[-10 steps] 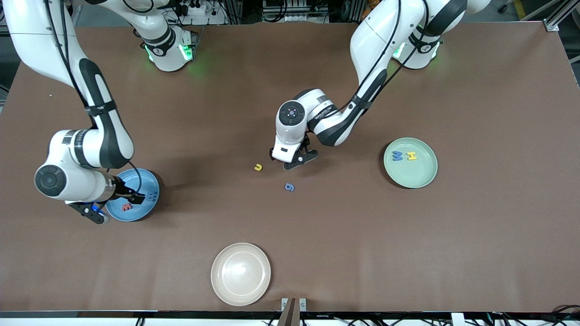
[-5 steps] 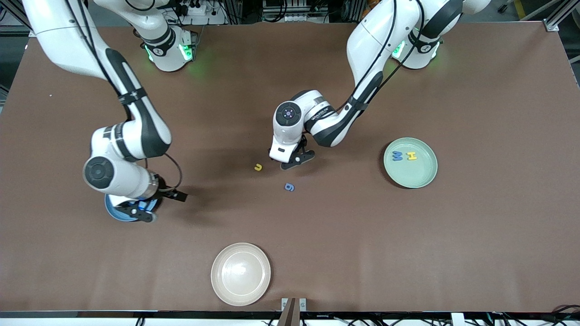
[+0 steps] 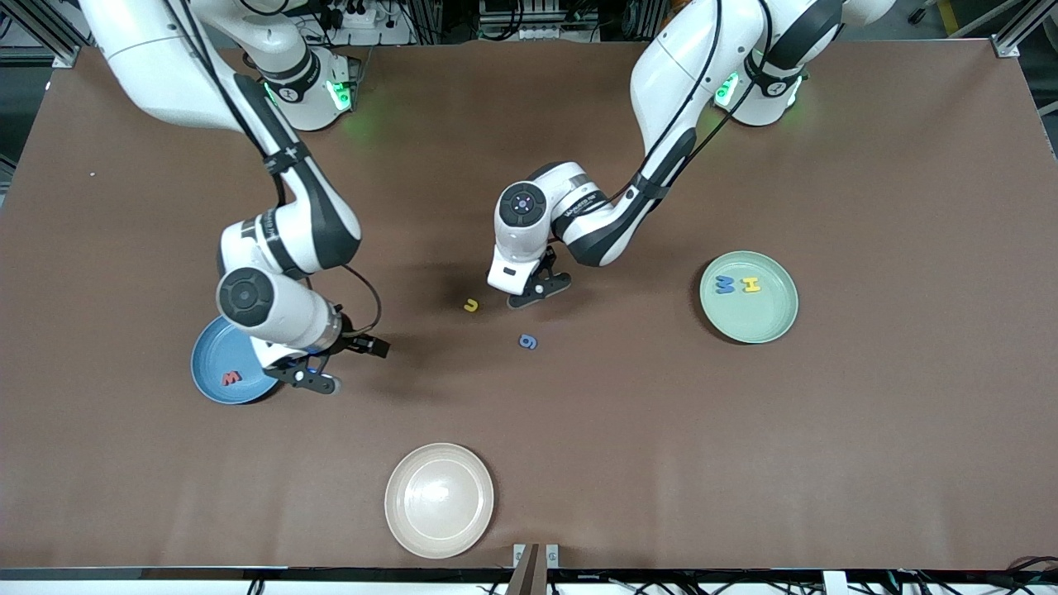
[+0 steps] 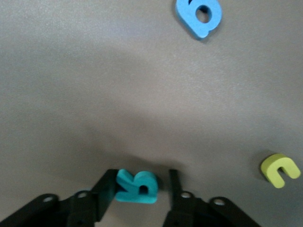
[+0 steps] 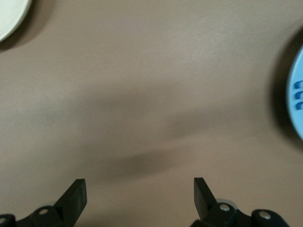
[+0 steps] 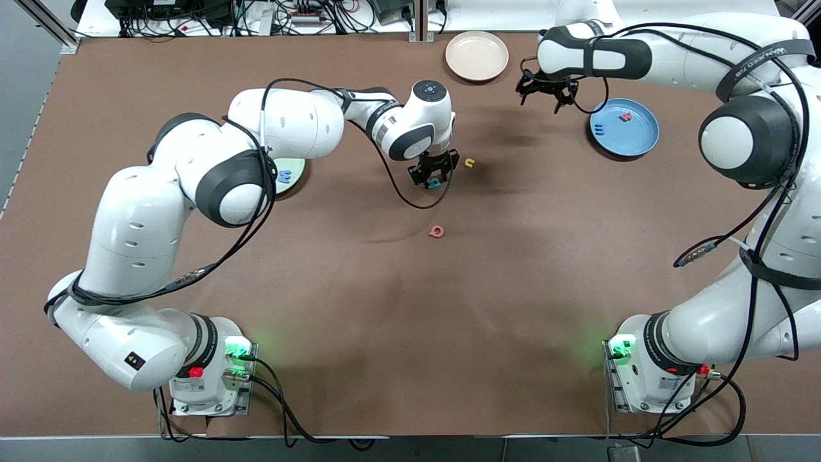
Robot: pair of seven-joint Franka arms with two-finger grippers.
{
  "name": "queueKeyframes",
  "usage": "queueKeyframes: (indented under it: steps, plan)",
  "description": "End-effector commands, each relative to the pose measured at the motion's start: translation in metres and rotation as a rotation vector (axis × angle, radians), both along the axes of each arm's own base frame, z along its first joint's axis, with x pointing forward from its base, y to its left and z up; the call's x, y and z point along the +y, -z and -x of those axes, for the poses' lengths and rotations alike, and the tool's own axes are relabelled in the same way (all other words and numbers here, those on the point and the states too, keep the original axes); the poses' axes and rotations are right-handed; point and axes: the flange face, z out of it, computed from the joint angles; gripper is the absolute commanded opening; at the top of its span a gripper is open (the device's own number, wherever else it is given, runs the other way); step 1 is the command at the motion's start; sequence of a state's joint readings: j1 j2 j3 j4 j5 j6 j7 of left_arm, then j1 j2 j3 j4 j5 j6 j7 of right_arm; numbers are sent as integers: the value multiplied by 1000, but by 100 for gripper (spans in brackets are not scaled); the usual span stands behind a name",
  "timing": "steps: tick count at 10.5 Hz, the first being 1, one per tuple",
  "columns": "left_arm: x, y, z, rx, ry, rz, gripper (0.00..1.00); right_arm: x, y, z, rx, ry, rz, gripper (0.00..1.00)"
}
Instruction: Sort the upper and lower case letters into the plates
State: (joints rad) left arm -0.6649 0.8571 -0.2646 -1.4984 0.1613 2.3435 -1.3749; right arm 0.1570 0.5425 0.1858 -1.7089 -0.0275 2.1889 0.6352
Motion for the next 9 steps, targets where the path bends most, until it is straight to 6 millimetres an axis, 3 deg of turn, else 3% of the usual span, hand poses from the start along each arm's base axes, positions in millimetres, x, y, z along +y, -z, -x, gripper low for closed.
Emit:
queueKeyframes:
  steps: [1,4,7,9]
  plan:
    - [0,9,0,-15,26,-22,18,3,-7,1,-7,18,3,100]
    - [10,-2,-13,-18,24,-24,8,12,-2,-3,-34,50,-8,100]
    - [38,-18,-35,26,54,-74,6,75,16,15,-26,60,2,100]
    - [78,-45,-55,103,140,-142,6,105,29,32,-4,14,9,100]
